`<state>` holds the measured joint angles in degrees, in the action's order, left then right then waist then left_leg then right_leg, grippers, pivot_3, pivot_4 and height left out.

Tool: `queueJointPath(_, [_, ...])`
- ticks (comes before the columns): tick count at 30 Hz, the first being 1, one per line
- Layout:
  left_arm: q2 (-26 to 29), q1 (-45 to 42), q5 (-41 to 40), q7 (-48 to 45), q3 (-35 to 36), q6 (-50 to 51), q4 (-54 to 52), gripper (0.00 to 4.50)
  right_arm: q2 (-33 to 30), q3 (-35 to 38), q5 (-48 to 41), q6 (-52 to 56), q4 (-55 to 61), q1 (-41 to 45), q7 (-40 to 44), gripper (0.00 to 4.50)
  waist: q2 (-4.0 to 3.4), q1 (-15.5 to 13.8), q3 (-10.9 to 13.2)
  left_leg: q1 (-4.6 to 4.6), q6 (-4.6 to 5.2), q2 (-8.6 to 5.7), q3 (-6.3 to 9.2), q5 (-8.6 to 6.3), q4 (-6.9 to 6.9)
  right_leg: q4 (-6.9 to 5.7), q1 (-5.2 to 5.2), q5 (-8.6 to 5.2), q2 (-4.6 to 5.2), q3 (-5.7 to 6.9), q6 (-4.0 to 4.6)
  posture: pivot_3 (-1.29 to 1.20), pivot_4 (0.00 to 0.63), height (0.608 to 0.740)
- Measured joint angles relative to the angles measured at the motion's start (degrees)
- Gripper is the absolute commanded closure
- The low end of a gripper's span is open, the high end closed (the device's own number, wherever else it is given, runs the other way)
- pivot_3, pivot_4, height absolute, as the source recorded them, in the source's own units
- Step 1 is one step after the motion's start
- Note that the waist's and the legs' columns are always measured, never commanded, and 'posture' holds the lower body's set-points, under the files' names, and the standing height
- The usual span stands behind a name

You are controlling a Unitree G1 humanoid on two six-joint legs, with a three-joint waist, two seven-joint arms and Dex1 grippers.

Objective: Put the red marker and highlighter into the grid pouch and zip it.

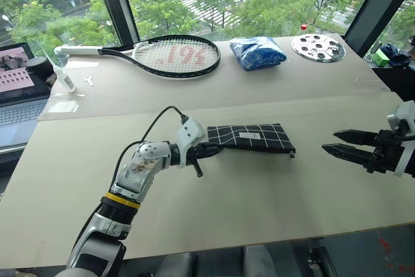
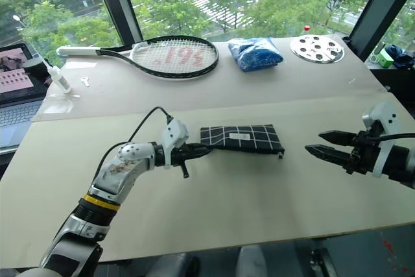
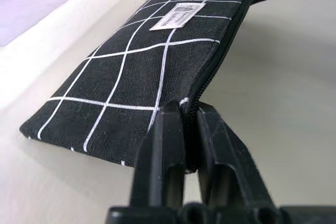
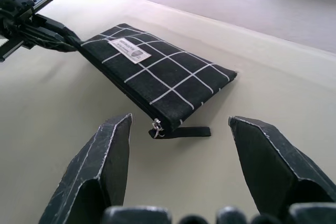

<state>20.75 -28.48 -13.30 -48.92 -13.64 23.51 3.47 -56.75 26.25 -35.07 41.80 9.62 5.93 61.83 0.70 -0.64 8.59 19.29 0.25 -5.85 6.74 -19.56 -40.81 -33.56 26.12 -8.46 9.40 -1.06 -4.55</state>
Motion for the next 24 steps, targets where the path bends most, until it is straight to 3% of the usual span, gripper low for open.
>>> queueJointPath(8, [1.37, 0.94, -10.51, -2.07, 6.14, 12.56, -9.14, 0.1, -0.01, -0.74, 0.0, 0.0, -0.18, 0.51, -1.08, 1.15, 0.0, 0.04, 0.0, 0.0, 0.0, 0.02, 0.03, 0.0, 0.0, -0.07, 0.02, 0.0, -0.01, 0.0, 0.0, 0.0, 0.15, 0.74])
queueJointPath(10, [2.43, 1.82, -14.38, -3.37, 8.89, 14.23, -12.05, 0.01, -0.1, -0.74, 0.0, 0.0, -0.47, 0.78, -1.1, 1.15, 0.0, 0.18, 0.0, -0.02, 0.0, 0.04, 0.03, 0.0, 0.01, -0.08, 0.02, 0.0, -0.02, 0.0, 0.0, 0.0, 0.15, 0.74])
queueJointPath(14, [9.54, 6.01, -21.64, -8.01, 17.73, 16.37, -13.82, 0.01, -0.56, -0.67, 0.07, -0.1, -2.32, 1.22, -0.81, 1.15, -0.02, 0.68, -0.01, -0.06, 0.0, 0.11, 0.01, 0.0, 0.05, -0.09, 0.05, -0.01, -0.09, 0.01, 0.01, 0.0, 0.15, 0.74])
queueJointPath(18, [13.41, 11.7, -22.25, -7.23, 24.2, 14.9, -11.28, 0.01, -0.14, -0.69, 0.73, -2.94, -3.58, 0.92, -0.73, 1.15, -0.03, 0.68, -0.01, -0.09, 0.0, 0.09, -0.01, 0.0, 0.06, -0.07, 0.04, -0.01, -0.09, 0.01, 0.01, 0.0, 0.15, 0.74])
queueJointPath(24, [15.03, 20.02, -23.11, -1.35, 35.86, 14.41, -7.9, 0.01, 3.96, -2.81, 2.53, -6.85, -9.74, 2.44, -2.14, 1.15, 0.01, 0.63, 0.02, -0.08, -0.01, 0.22, 0.01, -0.01, 0.05, -0.03, 0.05, 0.03, -0.1, 0.02, 0.07, 0.0, 0.15, 0.74])
